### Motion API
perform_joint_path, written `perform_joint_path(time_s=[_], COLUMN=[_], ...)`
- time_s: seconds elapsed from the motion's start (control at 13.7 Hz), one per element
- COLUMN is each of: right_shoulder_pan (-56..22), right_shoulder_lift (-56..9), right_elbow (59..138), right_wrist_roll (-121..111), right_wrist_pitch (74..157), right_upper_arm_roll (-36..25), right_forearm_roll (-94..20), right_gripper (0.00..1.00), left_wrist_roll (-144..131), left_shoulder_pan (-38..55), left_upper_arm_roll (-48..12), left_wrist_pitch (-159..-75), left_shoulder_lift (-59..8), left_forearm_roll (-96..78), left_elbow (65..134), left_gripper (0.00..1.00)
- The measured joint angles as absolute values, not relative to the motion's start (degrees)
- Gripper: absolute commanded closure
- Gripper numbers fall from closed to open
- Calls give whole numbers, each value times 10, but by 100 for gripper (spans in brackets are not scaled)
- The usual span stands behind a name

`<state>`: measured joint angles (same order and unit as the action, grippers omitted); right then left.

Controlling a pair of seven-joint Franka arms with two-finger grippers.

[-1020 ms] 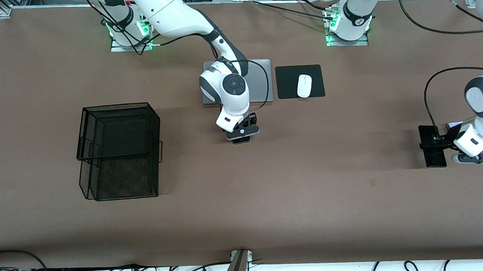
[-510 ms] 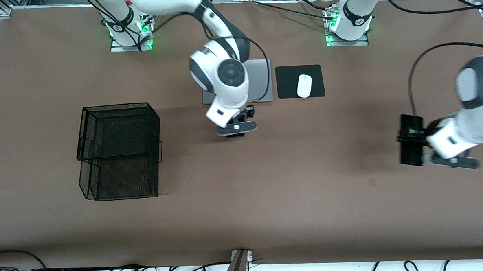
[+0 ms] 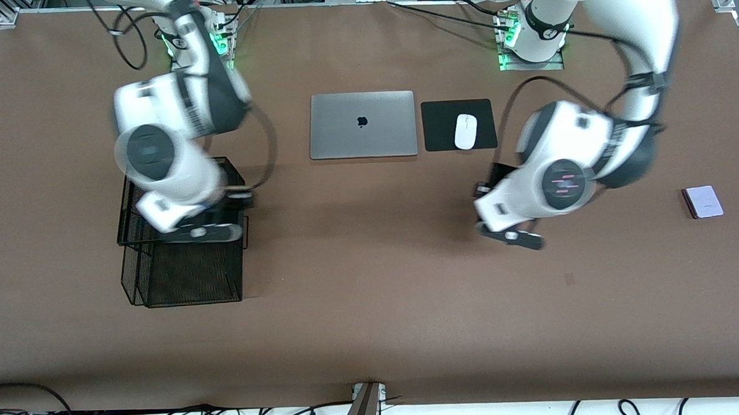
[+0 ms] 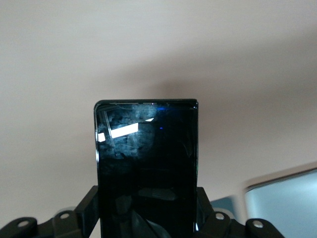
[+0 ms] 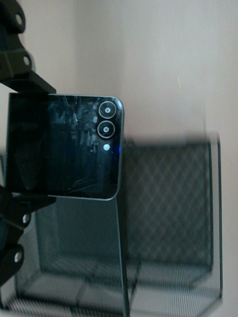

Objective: Place phones with both arms
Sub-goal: 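Carry the flip phone into the basket while the left gripper brings the smartphone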

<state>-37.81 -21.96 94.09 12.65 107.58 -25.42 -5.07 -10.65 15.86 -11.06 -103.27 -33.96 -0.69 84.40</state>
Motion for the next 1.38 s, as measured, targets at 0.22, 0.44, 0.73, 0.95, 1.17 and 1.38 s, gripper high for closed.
perform_joint_path(time_s=[0.22, 0.44, 0.73, 0.95, 1.17, 1.38], right_shoulder_pan=[-376, -365, -345, -343, -343, -344], right_shoulder_lift=[-178, -177, -187, -187, -184, -181], right_elbow=[1078, 1137, 1143, 1129, 1073, 994], right_wrist_roll=[58, 13, -12, -12, -13, -13], right_wrist_pitch=[1174, 1213, 1215, 1211, 1149, 1061], right_upper_arm_roll=[-321, -338, -338, -338, -338, -338], right_forearm_roll=[-51, -60, -70, -70, -70, -70], right_gripper=[100, 100, 1, 0, 0, 0], left_wrist_roll=[-258, -405, -490, -511, -513, -513], left_shoulder_pan=[256, 335, 376, 388, 387, 365], left_upper_arm_roll=[-114, -113, -112, -110, -106, -96], left_wrist_pitch=[-1169, -1298, -1394, -1432, -1440, -1345], left_shoulder_lift=[-397, -439, -486, -506, -505, -468], left_forearm_roll=[-24, -24, -24, -23, -23, -23], left_elbow=[844, 843, 843, 841, 834, 815], left_gripper=[69, 68, 61, 0, 0, 0])
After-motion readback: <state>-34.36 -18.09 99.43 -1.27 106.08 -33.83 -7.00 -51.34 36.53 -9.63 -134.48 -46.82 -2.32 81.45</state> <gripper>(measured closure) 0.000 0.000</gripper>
